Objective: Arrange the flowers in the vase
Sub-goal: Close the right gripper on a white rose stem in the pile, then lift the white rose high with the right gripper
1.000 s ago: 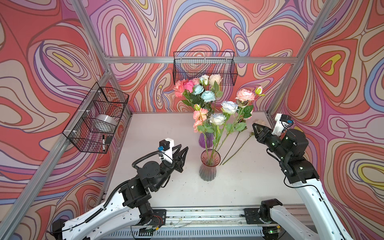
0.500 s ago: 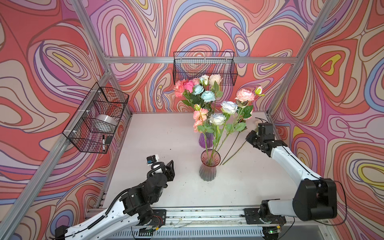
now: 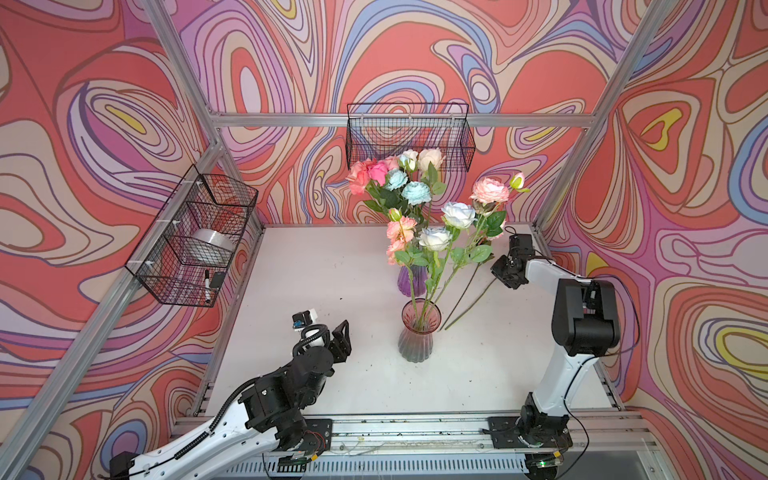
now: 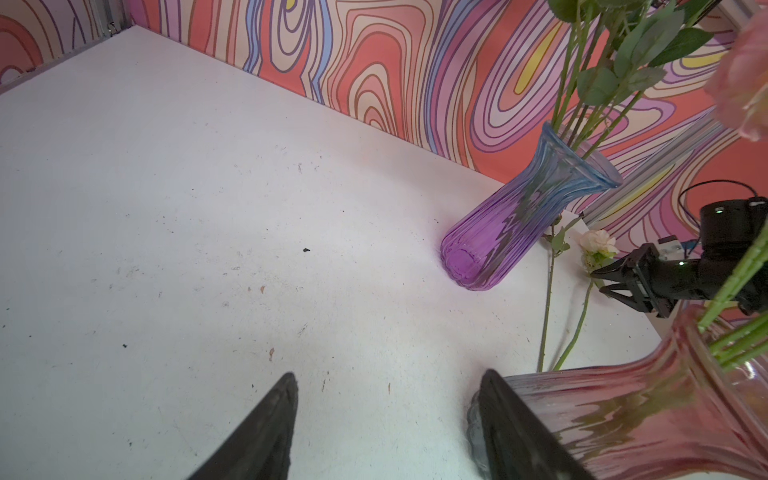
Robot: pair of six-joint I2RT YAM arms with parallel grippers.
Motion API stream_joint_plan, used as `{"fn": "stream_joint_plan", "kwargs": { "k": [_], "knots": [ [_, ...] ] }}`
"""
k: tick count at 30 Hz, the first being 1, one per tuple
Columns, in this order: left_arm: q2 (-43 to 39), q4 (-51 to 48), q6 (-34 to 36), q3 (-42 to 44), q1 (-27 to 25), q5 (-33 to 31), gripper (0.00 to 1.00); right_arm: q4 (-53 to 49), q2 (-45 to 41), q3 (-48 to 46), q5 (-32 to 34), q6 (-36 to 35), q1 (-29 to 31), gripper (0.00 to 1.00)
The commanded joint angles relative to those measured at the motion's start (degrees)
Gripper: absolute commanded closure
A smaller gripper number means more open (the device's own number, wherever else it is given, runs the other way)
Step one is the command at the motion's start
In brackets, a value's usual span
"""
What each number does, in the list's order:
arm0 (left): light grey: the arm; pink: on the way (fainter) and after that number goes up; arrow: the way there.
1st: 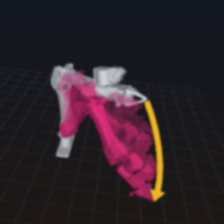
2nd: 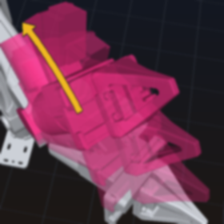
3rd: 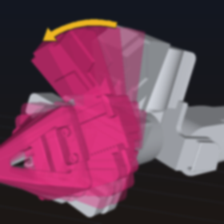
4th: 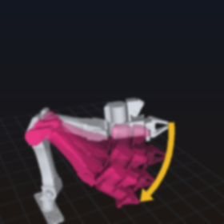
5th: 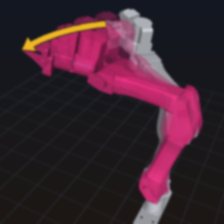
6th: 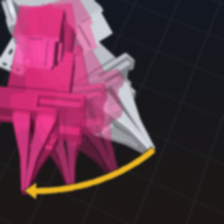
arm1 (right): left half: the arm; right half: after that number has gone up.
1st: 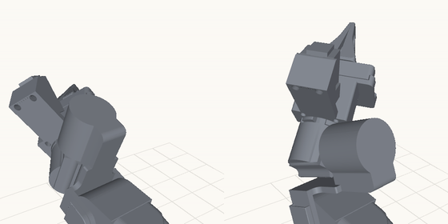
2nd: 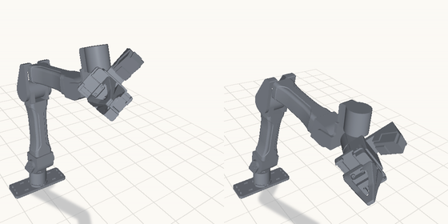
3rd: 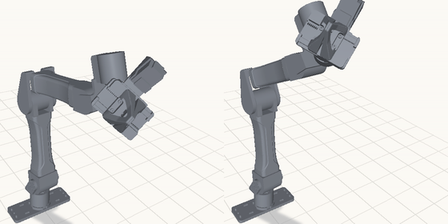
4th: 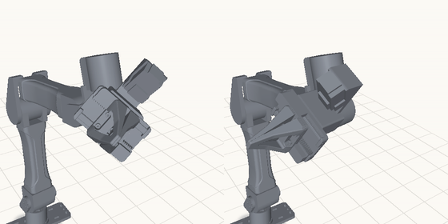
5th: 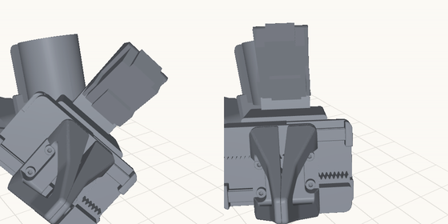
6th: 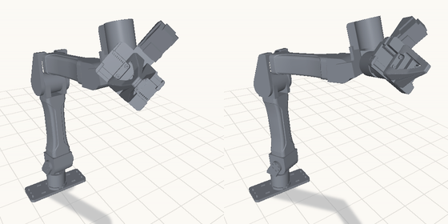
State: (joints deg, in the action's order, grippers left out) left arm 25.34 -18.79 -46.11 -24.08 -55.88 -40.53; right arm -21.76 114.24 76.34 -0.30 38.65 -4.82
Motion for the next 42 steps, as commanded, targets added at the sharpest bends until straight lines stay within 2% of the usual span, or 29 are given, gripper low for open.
{"fn": "stream_joint_plan", "kwargs": {
  "k": [1, 6, 11, 14, 20, 26, 33, 37, 40, 42],
  "knots": [
    [-0.5, -0.3, 0.6, 0.6, 0.4, -0.4, 0.3, -1.7, 2.9, 2.6, -0.8, 0.3, -0.2, 0.66],
    [-0.3, 0.1, 1.5, 0.3, 0.8, -0.1, 0.29, -0.3, 3.4, 2.1, -1.1, 0.3, -0.2, 0.77],
    [0.0, 0.7, 2.2, 0.1, 1.2, 0.2, 0.28, 0.8, 0.5, 0.7, -0.5, -0.5, -0.2, 0.94],
    [0.6, 0.5, 2.3, -0.6, 1.2, 0.7, 0.28, 1.1, -1.8, -0.2, -0.1, -1.3, -0.2, 1.0],
    [1.1, -0.3, 3.1, -2.3, 1.3, 0.8, 0.28, 2.3, -8.7, -3.5, 0.3, -1.6, -0.1, 1.0],
    [1.5, -1.0, 4.0, -4.6, 1.3, 0.9, 0.28, 2.6, -20.0, -8.5, 0.0, -1.9, -0.2, 1.0],
    [2.6, -0.5, 3.0, -4.9, 1.3, 2.1, 0.28, 7.1, -39.7, -21.6, -4.0, -1.2, 0.1, 1.0],
    [3.6, 0.8, 3.2, -6.8, 1.3, 2.7, 0.16, 11.2, -52.6, -27.4, -6.5, -2.7, 1.5, 1.0],
    [4.6, 2.2, 3.9, -7.5, 1.3, 2.5, 0.08, 12.1, -59.8, -28.1, -8.0, -3.8, 2.9, 1.0],
    [5.3, 2.8, 4.2, -8.1, 1.3, 2.4, 0.06, 12.8, -63.5, -27.9, -9.2, -4.3, 3.5, 1.0]
  ]
}}
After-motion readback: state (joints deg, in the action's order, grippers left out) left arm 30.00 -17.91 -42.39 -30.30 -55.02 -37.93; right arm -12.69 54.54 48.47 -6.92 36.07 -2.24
